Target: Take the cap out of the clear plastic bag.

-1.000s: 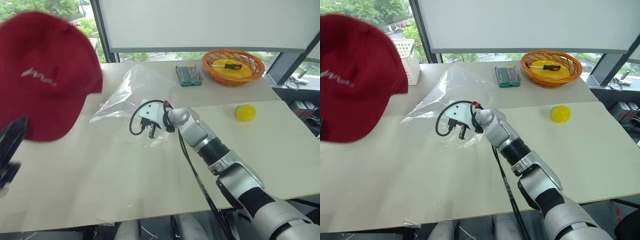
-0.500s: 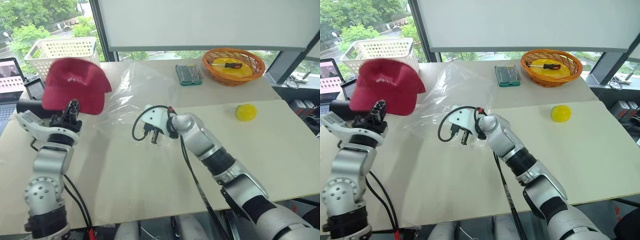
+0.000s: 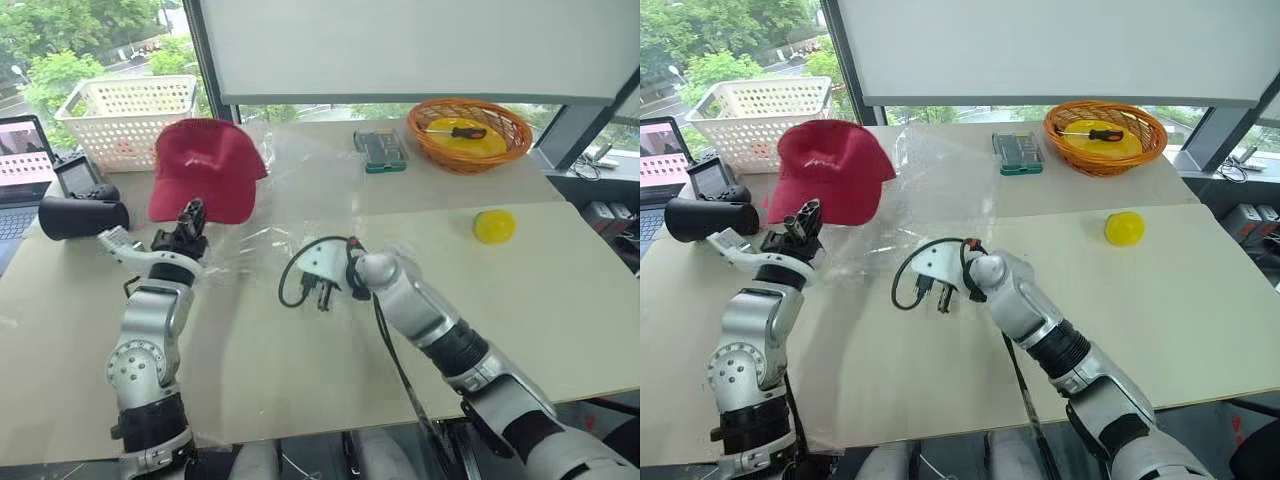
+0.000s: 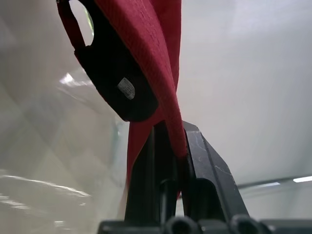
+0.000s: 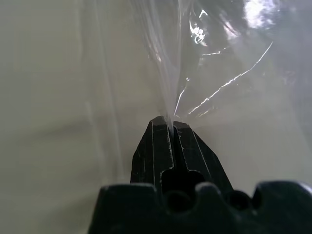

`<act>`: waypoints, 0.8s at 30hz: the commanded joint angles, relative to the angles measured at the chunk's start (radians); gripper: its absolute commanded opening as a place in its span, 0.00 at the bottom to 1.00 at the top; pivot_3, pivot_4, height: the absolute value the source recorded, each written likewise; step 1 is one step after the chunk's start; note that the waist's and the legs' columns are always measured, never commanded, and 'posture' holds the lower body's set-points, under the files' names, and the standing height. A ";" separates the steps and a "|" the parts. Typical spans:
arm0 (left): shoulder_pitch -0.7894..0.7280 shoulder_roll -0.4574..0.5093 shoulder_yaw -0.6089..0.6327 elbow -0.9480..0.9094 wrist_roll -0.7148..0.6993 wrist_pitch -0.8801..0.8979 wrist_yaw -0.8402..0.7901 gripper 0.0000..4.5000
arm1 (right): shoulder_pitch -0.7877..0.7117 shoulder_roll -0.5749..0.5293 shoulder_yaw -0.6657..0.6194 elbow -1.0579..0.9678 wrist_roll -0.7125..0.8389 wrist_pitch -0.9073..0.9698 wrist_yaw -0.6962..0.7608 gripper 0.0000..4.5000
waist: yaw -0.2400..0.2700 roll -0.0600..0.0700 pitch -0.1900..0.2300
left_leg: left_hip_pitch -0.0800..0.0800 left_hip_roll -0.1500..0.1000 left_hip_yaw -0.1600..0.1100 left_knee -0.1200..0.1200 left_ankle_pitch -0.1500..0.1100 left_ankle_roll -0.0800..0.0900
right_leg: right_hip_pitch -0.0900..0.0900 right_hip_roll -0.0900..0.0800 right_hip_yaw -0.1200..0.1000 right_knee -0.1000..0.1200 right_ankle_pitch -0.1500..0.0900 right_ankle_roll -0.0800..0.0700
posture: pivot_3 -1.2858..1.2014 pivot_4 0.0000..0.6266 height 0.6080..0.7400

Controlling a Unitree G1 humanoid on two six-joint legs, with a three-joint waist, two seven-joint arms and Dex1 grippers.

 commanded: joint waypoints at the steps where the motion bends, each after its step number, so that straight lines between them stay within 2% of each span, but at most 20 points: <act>1: 0.038 -0.048 -0.010 0.068 -0.015 0.027 0.015 0.02 | 0.015 -0.002 0.002 -0.023 -0.018 -0.059 -0.028 0.00 | -0.003 0.000 0.000 | 0.000 0.000 0.000 0.000 0.000 0.000 | 0.000 0.000 0.000 0.000 0.000 0.000 | 0.52 0.24 0.97; 9: 0.120 -0.069 -0.018 0.231 0.044 0.116 -0.001 0.02 | 0.062 -0.012 -0.045 -0.016 -0.030 -0.120 -0.082 0.00 | -0.007 0.000 0.000 | 0.003 0.000 0.000 0.000 0.000 0.000 | 0.003 0.000 0.001 0.000 0.000 0.001 | 0.52 0.24 0.97; 11: 0.121 -0.067 -0.019 0.274 0.085 0.126 -0.022 0.16 | 0.070 -0.022 -0.046 -0.031 -0.030 -0.132 -0.075 0.00 | -0.006 0.000 -0.001 | 0.006 0.000 0.000 0.000 0.000 0.000 | 0.005 0.001 0.001 0.000 -0.001 0.001 | 0.52 0.24 0.97; 12: 0.119 -0.070 -0.018 0.280 0.093 0.129 -0.028 0.21 | 0.076 -0.018 -0.053 -0.035 -0.021 -0.126 -0.074 0.07 | -0.006 0.000 -0.001 | 0.010 0.000 0.000 0.000 0.000 0.000 | 0.010 0.001 0.001 -0.001 -0.003 0.005 | 0.52 0.24 0.97; 14: 0.117 -0.076 -0.012 0.280 0.105 0.137 -0.033 0.36 | 0.089 -0.015 -0.062 -0.046 0.002 -0.116 -0.055 0.18 | -0.009 0.000 -0.001 | 0.015 0.000 0.001 -0.001 0.000 0.000 | 0.016 0.001 0.001 -0.003 -0.005 0.009 | 0.52 0.24 0.97; 21: 0.105 -0.090 0.004 0.239 0.121 0.166 -0.020 0.95 | 0.100 -0.019 -0.081 -0.045 0.011 -0.115 -0.052 0.73 | -0.009 0.001 -0.002 | 0.015 0.000 0.001 -0.001 0.000 0.000 | 0.016 0.001 0.001 -0.004 -0.005 0.009 | 0.52 0.24 0.97; 22: 0.103 -0.092 0.007 0.232 0.118 0.168 -0.012 1.00 | 0.101 -0.020 -0.086 -0.047 0.013 -0.112 -0.051 0.81 | -0.008 0.001 -0.002 | 0.015 0.000 0.001 -0.001 0.000 0.000 | 0.016 0.001 0.001 -0.004 -0.005 0.009 | 0.52 0.24 0.97; 24: 0.100 -0.097 0.012 0.221 0.114 0.172 0.000 1.00 | 0.102 -0.028 -0.087 -0.053 0.018 -0.111 -0.041 0.95 | -0.008 0.000 -0.002 | 0.015 0.000 0.001 -0.001 0.000 0.000 | 0.017 0.001 0.001 -0.004 -0.005 0.009 | 0.52 0.24 0.97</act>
